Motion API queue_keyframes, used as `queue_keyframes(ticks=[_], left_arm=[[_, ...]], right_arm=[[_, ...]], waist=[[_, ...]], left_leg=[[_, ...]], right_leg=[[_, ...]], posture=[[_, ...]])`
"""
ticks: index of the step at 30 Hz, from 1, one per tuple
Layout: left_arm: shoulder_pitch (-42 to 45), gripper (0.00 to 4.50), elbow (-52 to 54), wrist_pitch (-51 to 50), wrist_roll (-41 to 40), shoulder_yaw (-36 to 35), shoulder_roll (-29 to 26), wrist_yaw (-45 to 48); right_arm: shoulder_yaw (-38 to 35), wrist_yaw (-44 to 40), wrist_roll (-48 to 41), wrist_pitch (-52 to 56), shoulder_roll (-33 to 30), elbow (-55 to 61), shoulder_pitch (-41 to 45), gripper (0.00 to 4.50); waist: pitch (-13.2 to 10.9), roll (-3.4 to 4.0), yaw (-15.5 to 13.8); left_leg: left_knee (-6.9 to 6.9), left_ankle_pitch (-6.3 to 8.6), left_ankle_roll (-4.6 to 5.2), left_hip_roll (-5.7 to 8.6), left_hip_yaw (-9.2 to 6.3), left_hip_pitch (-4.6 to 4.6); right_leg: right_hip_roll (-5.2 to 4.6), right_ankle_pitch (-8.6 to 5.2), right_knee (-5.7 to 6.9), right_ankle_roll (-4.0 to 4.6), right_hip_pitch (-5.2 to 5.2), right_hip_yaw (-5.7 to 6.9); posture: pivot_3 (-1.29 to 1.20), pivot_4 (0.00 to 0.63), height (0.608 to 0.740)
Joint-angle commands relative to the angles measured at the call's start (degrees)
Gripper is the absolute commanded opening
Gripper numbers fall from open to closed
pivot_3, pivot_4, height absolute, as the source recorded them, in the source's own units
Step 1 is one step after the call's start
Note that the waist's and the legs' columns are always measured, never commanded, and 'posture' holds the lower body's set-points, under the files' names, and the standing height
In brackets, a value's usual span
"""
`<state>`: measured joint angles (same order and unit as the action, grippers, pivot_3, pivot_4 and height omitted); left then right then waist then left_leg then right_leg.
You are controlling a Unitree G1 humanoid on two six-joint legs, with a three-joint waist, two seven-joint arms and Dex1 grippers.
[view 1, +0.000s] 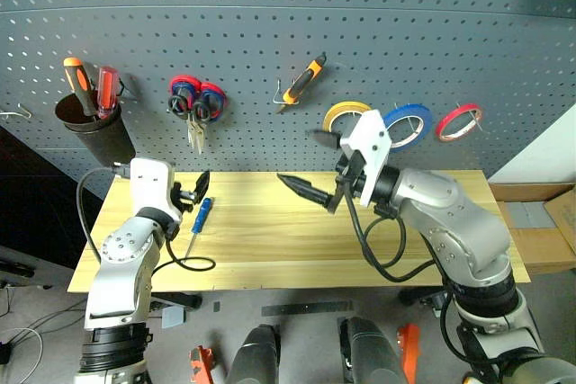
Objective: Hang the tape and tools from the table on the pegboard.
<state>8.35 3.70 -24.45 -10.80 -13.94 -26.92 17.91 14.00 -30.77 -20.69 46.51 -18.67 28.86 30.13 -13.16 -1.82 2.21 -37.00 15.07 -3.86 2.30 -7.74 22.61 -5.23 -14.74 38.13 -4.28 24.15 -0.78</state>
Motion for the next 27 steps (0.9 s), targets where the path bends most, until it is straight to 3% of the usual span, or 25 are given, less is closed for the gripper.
queue_keyframes(ticks=[1, 2, 5, 9, 20, 23, 27], left_arm=[[-0.7, 3.64, -3.6, -3.8, 0.4, -0.1, -2.6, 1.9], [-0.3, 3.64, -5.4, -5.2, 0.6, 0.2, -3.3, 2.1], [2.2, 4.45, -10.5, -7.9, 1.2, 0.9, -4.0, 2.0], [7.3, 4.45, -18.2, -10.3, 0.8, 1.7, -3.1, 2.4], [19.2, 4.45, -41.3, -4.8, 3.7, 6.4, -2.2, 5.8], [21.0, 3.86, -44.7, -4.6, 3.9, 6.7, -2.5, 6.2], [22.0, 2.54, -47.9, -3.9, 4.0, 6.0, -2.6, 5.1]], right_arm=[[2.8, 1.8, 0.4, 1.6, 1.1, 2.8, -1.0, 4.5], [3.6, 2.4, 0.3, 2.3, 1.8, 3.1, -1.1, 4.5], [5.7, 3.8, 1.0, 3.5, 3.2, 2.9, -1.0, 4.5], [7.9, 4.9, 2.4, 4.3, 4.0, 1.9, -0.4, 4.5], [11.9, 4.3, 4.4, 4.3, 3.9, 1.8, 0.9, 4.5], [12.6, 4.6, 4.8, 4.5, 4.2, 2.1, 1.3, 4.5], [13.1, 4.6, 5.2, 4.7, 4.1, 2.1, 1.9, 4.5]], waist=[[0.0, 0.0, 0.2], [0.0, 0.0, 0.2], [0.0, 0.01, 0.5], [0.0, -0.01, 0.3], [0.0, -0.01, 1.4], [0.0, -0.02, 1.7], [0.0, -0.01, 2.2]], left_leg=[[0.0, 0.01, 0.01, 0.0, 0.0, 0.0], [0.0, 0.01, 0.02, 0.0, 0.0, 0.0], [-0.01, 0.04, 0.07, -0.01, -0.03, -0.03], [-0.06, 0.04, 0.08, 0.01, -0.08, -0.02], [-0.02, 0.04, 0.08, 0.0, -0.05, -0.03], [-0.03, 0.05, 0.09, 0.0, -0.05, -0.02], [-0.04, 0.05, 0.09, 0.01, -0.06, -0.03]], right_leg=[[0.0, 0.0, 0.01, 0.0, 0.01, -0.01], [0.0, 0.0, 0.01, 0.0, 0.0, 0.0], [0.01, 0.0, 0.06, 0.0, 0.0, 0.02], [0.01, 0.0, 0.08, 0.0, -0.04, 0.05], [0.01, 0.0, 0.07, 0.0, 0.01, 0.04], [0.01, 0.0, 0.07, 0.0, 0.01, 0.04], [0.01, 0.0, 0.09, 0.0, 0.0, 0.03]], posture=[[-0.03, 0.205, 0.74], [-0.03, 0.209, 0.74], [-0.03, 0.218, 0.74], [-0.04, 0.228, 0.74], [-0.07, 0.25, 0.74], [-0.09, 0.257, 0.74], [-0.09, 0.261, 0.74]])
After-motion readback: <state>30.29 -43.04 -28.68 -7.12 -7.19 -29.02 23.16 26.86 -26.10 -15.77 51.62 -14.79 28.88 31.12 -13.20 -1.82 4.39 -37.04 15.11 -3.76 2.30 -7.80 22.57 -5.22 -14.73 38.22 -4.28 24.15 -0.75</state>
